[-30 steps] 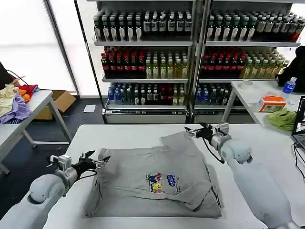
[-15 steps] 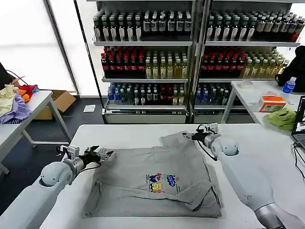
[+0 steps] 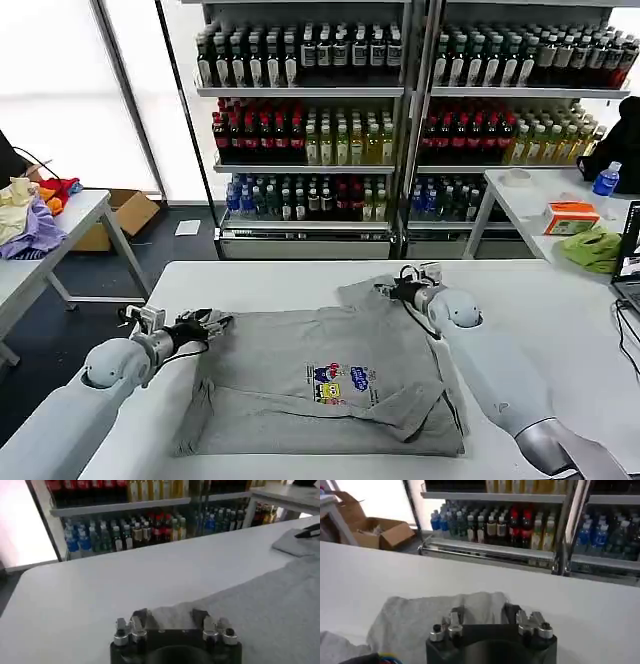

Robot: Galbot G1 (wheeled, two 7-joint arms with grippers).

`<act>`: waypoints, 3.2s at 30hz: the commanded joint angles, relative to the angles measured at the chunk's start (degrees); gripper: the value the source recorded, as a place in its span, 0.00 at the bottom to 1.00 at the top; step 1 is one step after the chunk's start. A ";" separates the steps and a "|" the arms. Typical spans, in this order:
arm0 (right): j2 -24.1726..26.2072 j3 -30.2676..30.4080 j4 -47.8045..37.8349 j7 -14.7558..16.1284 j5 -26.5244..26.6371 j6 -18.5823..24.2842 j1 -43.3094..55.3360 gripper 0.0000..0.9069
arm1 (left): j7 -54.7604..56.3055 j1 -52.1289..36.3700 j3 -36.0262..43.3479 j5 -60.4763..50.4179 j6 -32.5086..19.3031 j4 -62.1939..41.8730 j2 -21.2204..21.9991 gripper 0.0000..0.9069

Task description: Fold and organize the clothes.

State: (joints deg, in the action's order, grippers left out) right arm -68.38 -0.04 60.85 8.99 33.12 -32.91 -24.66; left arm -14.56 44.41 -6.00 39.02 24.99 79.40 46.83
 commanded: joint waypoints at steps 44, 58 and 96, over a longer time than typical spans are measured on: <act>8.28 -29.86 63.35 -12.88 9.13 -0.32 -52.17 0.00 | 9.44 38.39 -27.07 -6.40 -0.64 34.49 -2.62 0.01; 4.06 -33.90 74.79 -13.70 -3.33 -0.34 -70.01 0.00 | 8.91 51.01 -32.08 -10.86 -1.33 39.70 0.83 0.01; -0.35 -38.24 57.08 1.60 -8.23 39.03 -73.85 1.00 | 36.58 50.08 -20.50 -5.73 -8.61 41.12 17.93 1.00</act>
State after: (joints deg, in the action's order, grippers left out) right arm -67.90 -37.86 122.36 7.48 25.30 -3.55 -97.81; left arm 16.08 98.44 -30.89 32.03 18.62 122.04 58.21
